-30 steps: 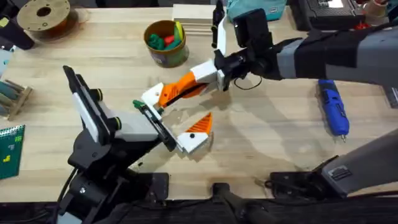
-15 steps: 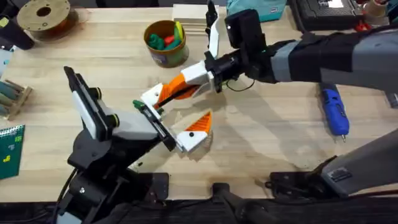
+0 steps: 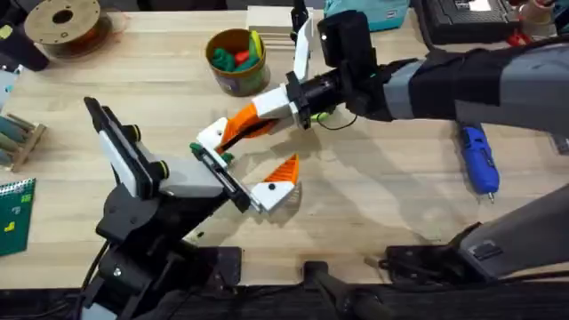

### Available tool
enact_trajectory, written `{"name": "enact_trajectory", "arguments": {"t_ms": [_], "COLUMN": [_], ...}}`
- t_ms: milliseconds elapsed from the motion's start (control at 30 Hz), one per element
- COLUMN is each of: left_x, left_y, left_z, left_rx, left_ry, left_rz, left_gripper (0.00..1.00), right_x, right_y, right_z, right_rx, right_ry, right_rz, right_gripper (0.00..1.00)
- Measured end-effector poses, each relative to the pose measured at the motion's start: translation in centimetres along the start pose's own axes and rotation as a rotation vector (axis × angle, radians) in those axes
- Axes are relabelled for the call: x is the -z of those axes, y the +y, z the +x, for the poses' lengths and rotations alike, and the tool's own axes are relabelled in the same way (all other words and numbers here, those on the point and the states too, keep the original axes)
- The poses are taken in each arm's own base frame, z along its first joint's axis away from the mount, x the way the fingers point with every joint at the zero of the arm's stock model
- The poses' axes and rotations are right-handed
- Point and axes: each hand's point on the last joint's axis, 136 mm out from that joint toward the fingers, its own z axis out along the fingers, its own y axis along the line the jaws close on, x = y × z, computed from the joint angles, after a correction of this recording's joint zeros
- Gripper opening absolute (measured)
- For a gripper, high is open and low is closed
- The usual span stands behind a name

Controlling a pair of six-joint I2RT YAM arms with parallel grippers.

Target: Pick up the gripper from the table and insert it into the empty holder that is missing its gripper. Then pick up a screw, insert it into the mounting hole, and use the screwdriver to tighten it. Finally, clean up the table by picking up the vegetable and placing it into the bucket.

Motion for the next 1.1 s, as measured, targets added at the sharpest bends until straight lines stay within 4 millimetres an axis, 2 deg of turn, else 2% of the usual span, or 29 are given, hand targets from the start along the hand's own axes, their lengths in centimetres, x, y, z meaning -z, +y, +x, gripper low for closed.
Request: {"name": "enact_trajectory", "arguments": {"t_ms": [233, 1100], "left_x": [0.00, 0.01], "left_y": [0.16, 0.28], "left_z": [-0.01, -0.01], "left_rx": [-0.003, -0.002], "left_ry": [-0.001, -0.001], "left_rz": [-0.009, -0.015], "left_gripper": [0.988, 0.988], "right_x": [-0.16, -0.36], "right_y": [-0.06, -0.14], "right_z": [-0.11, -0.18], "right_rx": [0.049, 0.067], "right_ry": [-0.007, -0.013], "right_rz": [0.008, 0.016], "right_gripper": [0.013, 0.016]}}
